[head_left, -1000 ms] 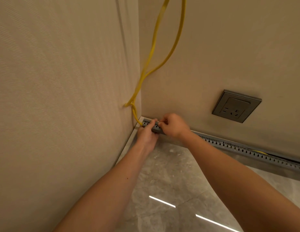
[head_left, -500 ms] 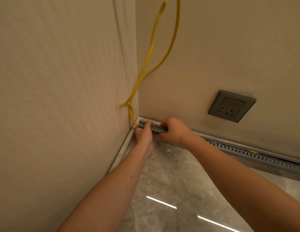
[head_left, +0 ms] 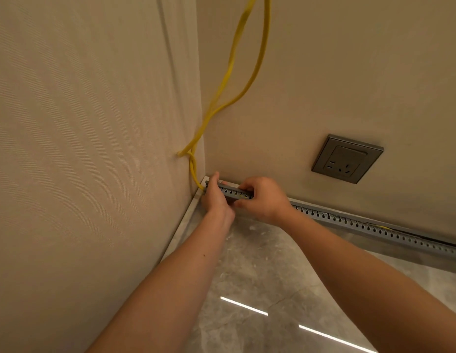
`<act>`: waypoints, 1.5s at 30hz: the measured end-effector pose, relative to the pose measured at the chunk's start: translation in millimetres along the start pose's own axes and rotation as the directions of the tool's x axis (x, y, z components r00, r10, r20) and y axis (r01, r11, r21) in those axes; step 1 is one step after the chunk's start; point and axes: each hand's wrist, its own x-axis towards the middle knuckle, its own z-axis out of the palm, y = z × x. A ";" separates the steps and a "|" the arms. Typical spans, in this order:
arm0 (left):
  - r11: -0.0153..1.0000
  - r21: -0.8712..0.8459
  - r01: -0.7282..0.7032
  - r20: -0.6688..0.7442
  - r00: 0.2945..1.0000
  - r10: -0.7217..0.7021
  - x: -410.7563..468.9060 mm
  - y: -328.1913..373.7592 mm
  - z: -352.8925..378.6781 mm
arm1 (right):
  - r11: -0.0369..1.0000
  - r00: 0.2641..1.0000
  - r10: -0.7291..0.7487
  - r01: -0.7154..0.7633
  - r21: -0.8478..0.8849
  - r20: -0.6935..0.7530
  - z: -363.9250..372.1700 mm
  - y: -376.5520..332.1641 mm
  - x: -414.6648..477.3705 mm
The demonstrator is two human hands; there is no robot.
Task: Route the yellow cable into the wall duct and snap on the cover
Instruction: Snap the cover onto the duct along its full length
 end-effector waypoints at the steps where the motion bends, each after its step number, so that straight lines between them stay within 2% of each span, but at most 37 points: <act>1: 1.000 0.014 -0.011 -0.029 1.000 0.011 -0.3 0.7 2.5 | 1.000 1.000 -0.005 0.005 0.011 -0.003 0.5 0.2 0.2; 6: 0.996 0.078 -0.049 -0.135 0.989 0.059 -2.0 1.0 8.8 | 0.999 0.999 -0.017 0.017 0.026 -0.033 6.0 3.0 -0.9; 12: 0.996 0.072 -0.059 -0.208 0.975 0.073 -5.6 0.8 9.2 | 0.992 0.992 -0.109 0.105 -0.075 -0.058 12.4 4.9 -4.5; 16: 1.000 0.019 -0.016 -0.093 0.995 0.018 -6.8 1.2 1.9 | 0.982 0.991 -0.132 0.129 -0.140 -0.013 6.4 3.5 -3.5; 21: 0.984 -0.155 0.088 0.133 0.989 -0.067 -8.4 8.1 2.3 | 0.994 0.990 0.015 0.000 -0.106 0.143 -11.3 9.7 -0.6; 23: 0.976 -0.188 0.112 0.186 0.979 -0.076 -8.3 11.2 5.7 | 0.993 0.976 0.017 0.010 -0.119 0.219 -20.1 12.1 2.0; 26: 0.991 -0.061 0.118 0.228 0.968 -0.101 -7.4 16.2 10.5 | 0.980 0.973 -0.026 0.070 -0.186 0.230 -26.1 16.5 7.6; 29: 0.981 0.166 0.096 0.192 0.973 -0.127 -3.1 19.3 14.3 | 0.960 0.991 -0.088 0.111 -0.257 0.102 -22.7 23.5 9.9; 32: 0.919 0.386 0.074 0.117 0.985 -0.128 -1.6 20.2 13.5 | 0.926 0.989 -0.147 0.142 -0.351 0.011 -16.2 25.4 12.4; 34: 0.913 0.406 0.044 0.113 0.989 -0.098 1.7 20.7 11.8 | 0.913 0.991 -0.128 0.107 -0.395 -0.028 -10.5 25.5 12.4; 36: 0.935 0.355 0.027 0.106 0.992 -0.069 5.0 20.7 11.0 | 0.903 0.989 -0.126 0.082 -0.422 -0.078 -4.0 26.4 11.4; 40: 0.965 0.258 -0.035 0.008 0.999 0.035 10.9 13.8 11.3 | 0.872 0.975 -0.182 0.099 -0.479 -0.130 -1.9 32.0 6.6; 42: 0.954 0.288 -0.085 -0.010 0.996 0.092 13.4 9.6 10.0 | 0.841 0.969 -0.208 0.108 -0.531 -0.132 -5.4 41.5 0.6; 45: 0.890 0.444 -0.105 -0.004 0.993 0.120 13.8 3.7 8.4 | 0.817 0.974 -0.185 0.077 -0.572 -0.133 -9.8 56.4 -8.2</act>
